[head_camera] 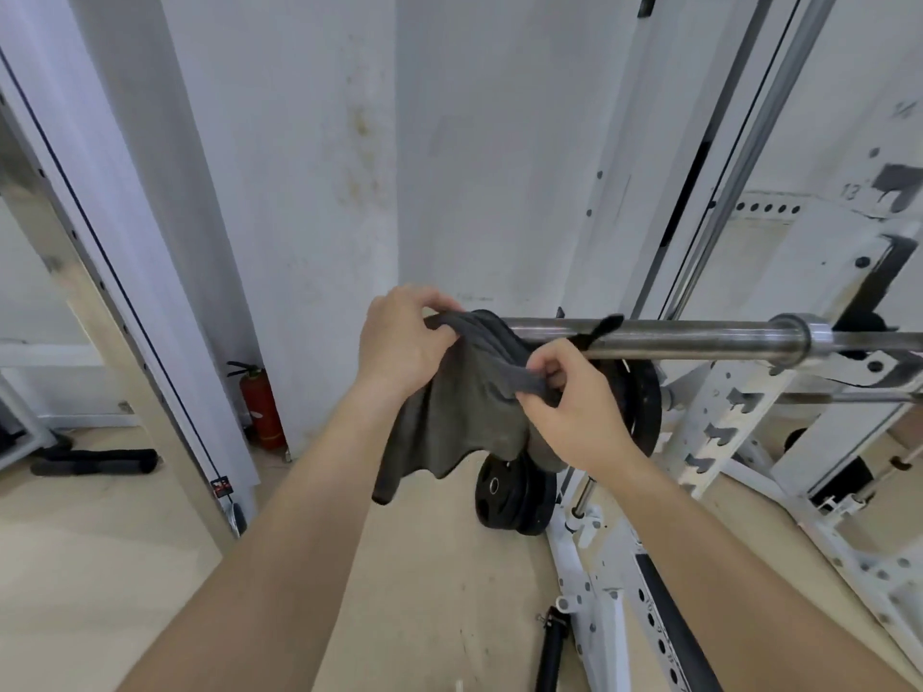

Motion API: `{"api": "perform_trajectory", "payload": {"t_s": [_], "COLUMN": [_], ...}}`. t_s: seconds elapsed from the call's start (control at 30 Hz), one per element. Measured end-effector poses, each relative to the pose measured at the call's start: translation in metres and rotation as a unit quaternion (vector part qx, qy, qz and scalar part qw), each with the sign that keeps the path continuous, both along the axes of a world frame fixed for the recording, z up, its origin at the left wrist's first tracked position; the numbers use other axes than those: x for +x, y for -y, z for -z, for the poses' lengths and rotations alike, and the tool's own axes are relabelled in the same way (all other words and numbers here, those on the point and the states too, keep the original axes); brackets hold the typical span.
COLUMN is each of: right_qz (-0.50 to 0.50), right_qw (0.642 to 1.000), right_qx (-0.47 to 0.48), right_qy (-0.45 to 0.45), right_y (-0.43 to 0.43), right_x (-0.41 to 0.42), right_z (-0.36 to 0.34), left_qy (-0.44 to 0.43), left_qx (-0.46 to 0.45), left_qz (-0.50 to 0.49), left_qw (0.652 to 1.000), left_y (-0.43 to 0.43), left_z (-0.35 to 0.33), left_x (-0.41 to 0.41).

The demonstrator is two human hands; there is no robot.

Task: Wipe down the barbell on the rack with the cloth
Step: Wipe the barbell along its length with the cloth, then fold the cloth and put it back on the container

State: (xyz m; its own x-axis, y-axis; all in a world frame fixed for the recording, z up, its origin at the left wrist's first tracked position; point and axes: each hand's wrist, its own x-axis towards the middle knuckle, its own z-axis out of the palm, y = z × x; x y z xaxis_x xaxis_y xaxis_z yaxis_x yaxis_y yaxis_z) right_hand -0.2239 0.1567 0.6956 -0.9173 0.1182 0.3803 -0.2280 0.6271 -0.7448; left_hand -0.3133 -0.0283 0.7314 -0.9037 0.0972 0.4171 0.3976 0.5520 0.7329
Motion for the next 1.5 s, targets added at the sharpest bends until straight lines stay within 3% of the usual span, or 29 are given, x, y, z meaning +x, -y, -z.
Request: {"api": "perform_trajectory", "payload": {"t_s": [0.13, 0.3, 0.4, 0.53, 0.7, 0.8, 0.9, 1.0, 1.1, 1.17, 1.23, 1.3, 1.43, 1.5], "right_qz": [-0.023, -0.114, -0.151, -0.126, -0.179, -0.132, -0.1, -0.074, -0.046, -0.029, -0.023, -0.052, -0.16, -0.19], "right_qw": [0.992, 0.987, 0.971, 0.941, 0.944, 0.953, 0.955, 0.947, 0.951, 0.952, 0.941, 0.934, 0.941, 0.941], "right_qx": [-0.072, -0.053, -0.134, -0.252, -0.12, -0.054, -0.04, -0.101, -0.155, -0.188, -0.246, -0.264, -0.129, -0.081], "right_qy": [0.098, 0.102, 0.127, 0.187, 0.252, 0.266, 0.278, 0.294, 0.264, 0.24, 0.233, 0.236, 0.27, 0.268], "right_y": [0.014, 0.023, 0.022, 0.008, -0.036, -0.071, -0.094, -0.104, -0.105, -0.097, -0.082, -0.058, -0.007, 0.016], "right_x": [0.019, 0.046, 0.066, 0.091, 0.149, 0.18, 0.209, 0.231, 0.242, 0.243, 0.24, 0.238, 0.233, 0.231], "right_z": [0.015, 0.018, 0.023, 0.035, 0.062, 0.096, 0.115, 0.121, 0.12, 0.114, 0.106, 0.09, 0.068, 0.062], "left_qy": [-0.014, -0.034, -0.044, 0.005, 0.051, 0.063, 0.081, 0.103, 0.196, 0.269, 0.326, 0.374, 0.404, 0.373], "left_qx": [0.04, 0.066, 0.06, 0.047, -0.02, -0.023, -0.042, -0.057, -0.214, -0.359, -0.407, -0.333, -0.072, -0.047], "left_qz": [0.107, 0.111, 0.108, 0.098, 0.089, 0.047, 0.012, -0.033, -0.088, -0.058, 0.011, 0.078, 0.193, 0.245], "left_qw": [0.993, 0.991, 0.991, 0.994, 0.994, 0.997, 0.996, 0.993, 0.953, 0.892, 0.853, 0.862, 0.891, 0.894], "left_y": [-0.001, 0.002, 0.01, 0.012, 0.007, 0.007, 0.01, 0.016, 0.023, 0.022, 0.017, 0.016, 0.02, 0.027], "left_z": [-0.003, -0.008, -0.009, -0.004, 0.011, 0.018, 0.031, 0.044, 0.053, 0.061, 0.07, 0.078, 0.082, 0.083], "left_x": [0.034, 0.077, 0.102, 0.143, 0.192, 0.214, 0.229, 0.24, 0.25, 0.257, 0.263, 0.268, 0.281, 0.286]}}
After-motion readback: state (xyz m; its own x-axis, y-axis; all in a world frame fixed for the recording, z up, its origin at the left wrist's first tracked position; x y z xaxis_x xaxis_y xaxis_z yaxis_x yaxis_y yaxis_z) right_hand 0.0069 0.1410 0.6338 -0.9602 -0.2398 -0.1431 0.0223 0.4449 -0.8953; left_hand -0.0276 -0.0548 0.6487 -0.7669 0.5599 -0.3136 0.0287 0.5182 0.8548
